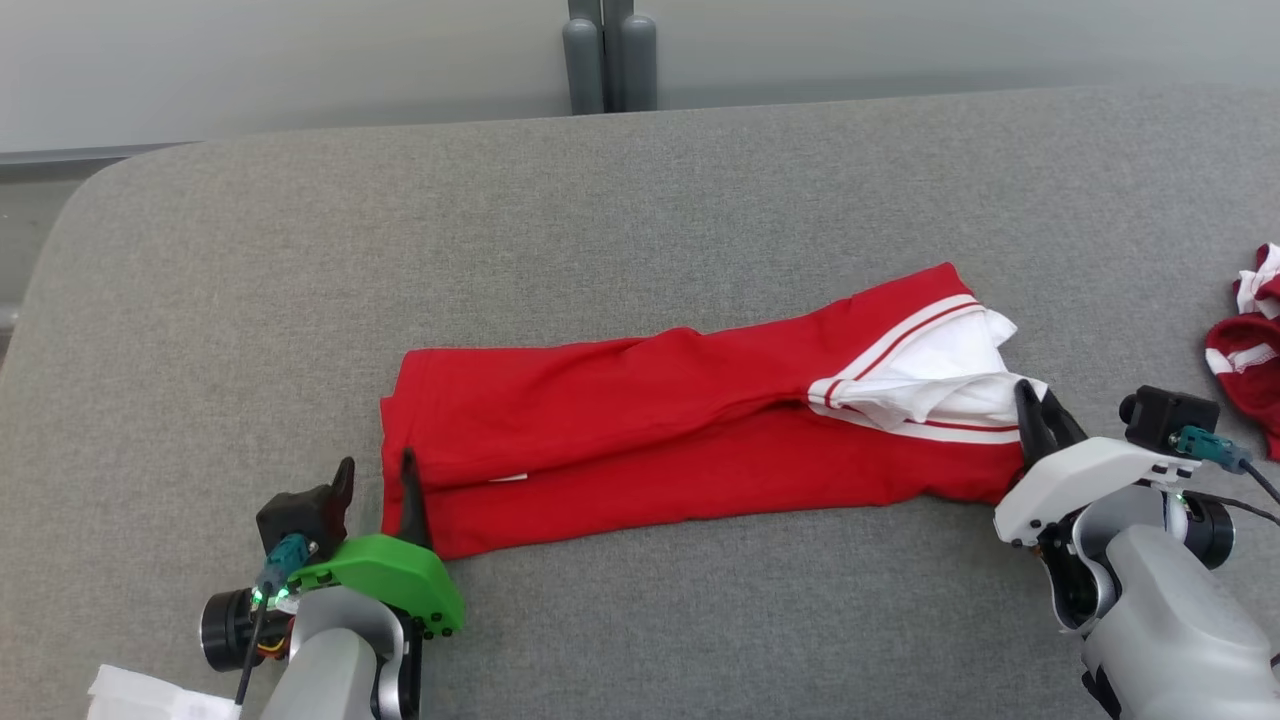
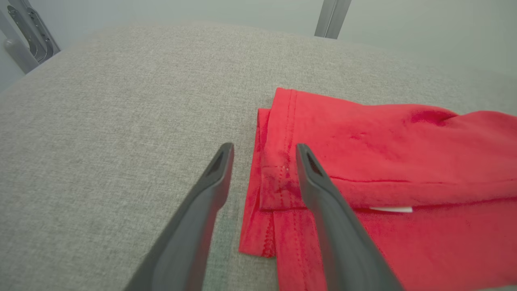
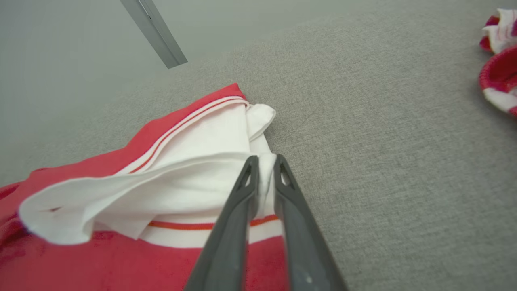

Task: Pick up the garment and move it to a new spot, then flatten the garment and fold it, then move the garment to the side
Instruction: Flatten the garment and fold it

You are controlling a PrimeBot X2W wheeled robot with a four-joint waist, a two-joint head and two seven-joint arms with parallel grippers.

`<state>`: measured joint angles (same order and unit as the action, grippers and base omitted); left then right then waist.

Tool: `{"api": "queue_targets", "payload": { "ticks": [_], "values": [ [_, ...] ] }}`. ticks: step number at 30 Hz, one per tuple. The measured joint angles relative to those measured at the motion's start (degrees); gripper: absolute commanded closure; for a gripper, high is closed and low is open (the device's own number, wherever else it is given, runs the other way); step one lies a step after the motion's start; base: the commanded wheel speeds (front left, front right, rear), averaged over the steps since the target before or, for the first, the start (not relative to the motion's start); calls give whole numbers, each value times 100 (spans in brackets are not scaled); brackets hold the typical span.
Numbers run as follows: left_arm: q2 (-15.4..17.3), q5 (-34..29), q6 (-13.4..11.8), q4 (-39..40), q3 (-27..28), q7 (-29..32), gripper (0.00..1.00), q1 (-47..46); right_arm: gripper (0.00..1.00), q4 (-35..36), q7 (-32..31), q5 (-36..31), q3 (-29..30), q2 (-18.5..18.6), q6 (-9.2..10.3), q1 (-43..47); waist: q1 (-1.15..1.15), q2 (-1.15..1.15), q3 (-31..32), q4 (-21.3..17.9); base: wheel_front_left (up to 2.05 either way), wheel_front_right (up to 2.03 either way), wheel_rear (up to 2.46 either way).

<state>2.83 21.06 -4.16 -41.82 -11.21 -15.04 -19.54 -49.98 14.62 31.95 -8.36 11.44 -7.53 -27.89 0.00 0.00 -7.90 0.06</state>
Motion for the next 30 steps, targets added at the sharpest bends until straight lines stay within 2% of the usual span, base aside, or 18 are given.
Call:
{"api": "queue_targets", "payload": {
  "ticks": [6, 9, 19, 27, 28, 29, 30],
  "values": [
    [-3, -153, -198, 879, 113, -1, 0, 471, 0, 15, 10, 46, 77, 47, 1, -177, 0, 0, 6, 53, 0, 0, 0],
    [-2, -280, -213, 1127, 134, 0, 0, 652, 0, -24, 0, 38, 92, 100, 1, -364, 0, 0, -11, 109, 0, 0, 0],
    [-1, -264, -240, 1376, 124, 0, 0, 745, 0, -960, -537, -144, 79, 193, 2, -771, 0, 0, -76, 459, 0, 0, 0],
    [0, -218, -248, 1435, 207, 0, 0, 746, 0, -1441, -706, -133, -20, 151, 2, -834, 0, 0, -149, 595, 0, 0, 0],
    [0, -220, -248, 1434, 213, 0, 0, 746, 11, -1473, -737, -133, -48, 153, 2, -859, 0, 0, -156, 593, 0, 0, 0],
    [0, -220, -247, 1430, 220, 0, 0, 746, 58, -1496, -756, -132, -82, 152, 2, -882, 0, 0, -161, 588, 0, 0, 0],
    [0, -236, -246, 1424, 219, 0, 0, 745, 69, -1507, -756, -126, -100, 149, 2, -887, 0, 0, -163, 582, 0, 0, 0]
  ]
}}
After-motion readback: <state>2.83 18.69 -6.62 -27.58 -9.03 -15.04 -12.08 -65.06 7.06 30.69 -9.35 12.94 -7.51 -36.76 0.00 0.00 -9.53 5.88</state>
